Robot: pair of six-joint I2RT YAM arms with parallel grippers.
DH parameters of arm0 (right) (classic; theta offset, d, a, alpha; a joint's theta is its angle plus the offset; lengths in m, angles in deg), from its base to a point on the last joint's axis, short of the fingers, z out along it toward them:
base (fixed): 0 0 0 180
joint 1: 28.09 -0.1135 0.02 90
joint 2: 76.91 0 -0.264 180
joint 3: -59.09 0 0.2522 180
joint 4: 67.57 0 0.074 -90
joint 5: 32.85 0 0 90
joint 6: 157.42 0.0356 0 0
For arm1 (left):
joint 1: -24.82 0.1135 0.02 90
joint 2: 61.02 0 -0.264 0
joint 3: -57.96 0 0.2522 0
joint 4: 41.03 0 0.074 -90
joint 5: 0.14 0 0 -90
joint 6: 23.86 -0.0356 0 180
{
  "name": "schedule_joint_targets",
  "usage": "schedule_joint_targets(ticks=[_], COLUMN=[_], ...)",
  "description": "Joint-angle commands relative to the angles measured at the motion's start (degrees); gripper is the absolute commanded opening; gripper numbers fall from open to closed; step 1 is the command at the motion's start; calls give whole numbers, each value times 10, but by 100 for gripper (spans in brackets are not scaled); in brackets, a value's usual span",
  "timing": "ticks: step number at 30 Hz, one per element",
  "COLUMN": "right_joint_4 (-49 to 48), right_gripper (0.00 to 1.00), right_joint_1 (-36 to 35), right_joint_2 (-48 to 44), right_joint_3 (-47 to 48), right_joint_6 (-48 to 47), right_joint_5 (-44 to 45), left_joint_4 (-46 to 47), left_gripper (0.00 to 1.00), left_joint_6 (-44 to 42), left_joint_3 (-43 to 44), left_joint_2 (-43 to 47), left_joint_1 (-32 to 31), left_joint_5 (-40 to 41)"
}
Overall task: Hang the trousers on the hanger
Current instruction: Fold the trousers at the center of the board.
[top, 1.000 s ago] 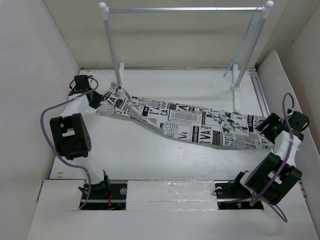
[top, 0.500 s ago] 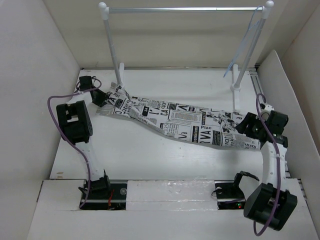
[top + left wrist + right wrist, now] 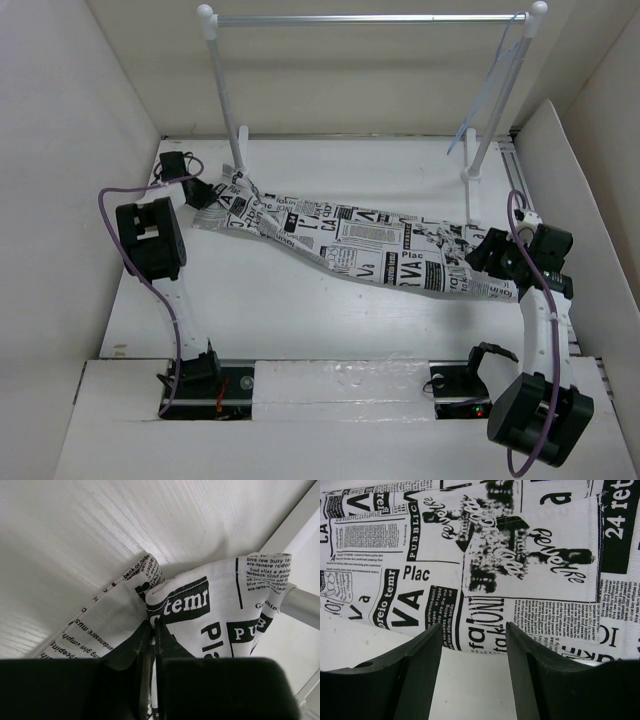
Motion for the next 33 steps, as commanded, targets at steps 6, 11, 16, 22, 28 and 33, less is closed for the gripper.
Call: schedule_joint_targets(ticks=[6,11,16,22,28,33], right_joint_4=[-9,-10,-26,-45,-46,-46], right_gripper=[58,58,59,58,59,59], right_joint_1=[-9,-9,-9,-14,-26,-31], right_joint_2=[0,4,18,50,59,61], right_joint_3=[-10,-14,-10,-2,6,8], right_joint_6=[-12,-35,-36,-41,-42,-43], right_joint_5=[-15,-21,-31,-45,-51,-49], left_joint_4=[20,16,17,-4,10,36], left_gripper=[0,0,0,0,0,0], left_joint_6=[-1,-8,-16,-17,-20,-12], left_joint_3=[14,-9,-54,-98,-144,-110], left_joint_2=[32,114,204,230,193,200], left_joint_1=[2,2,2,7,27,27], left_joint_5=[7,54,82,103,72,12])
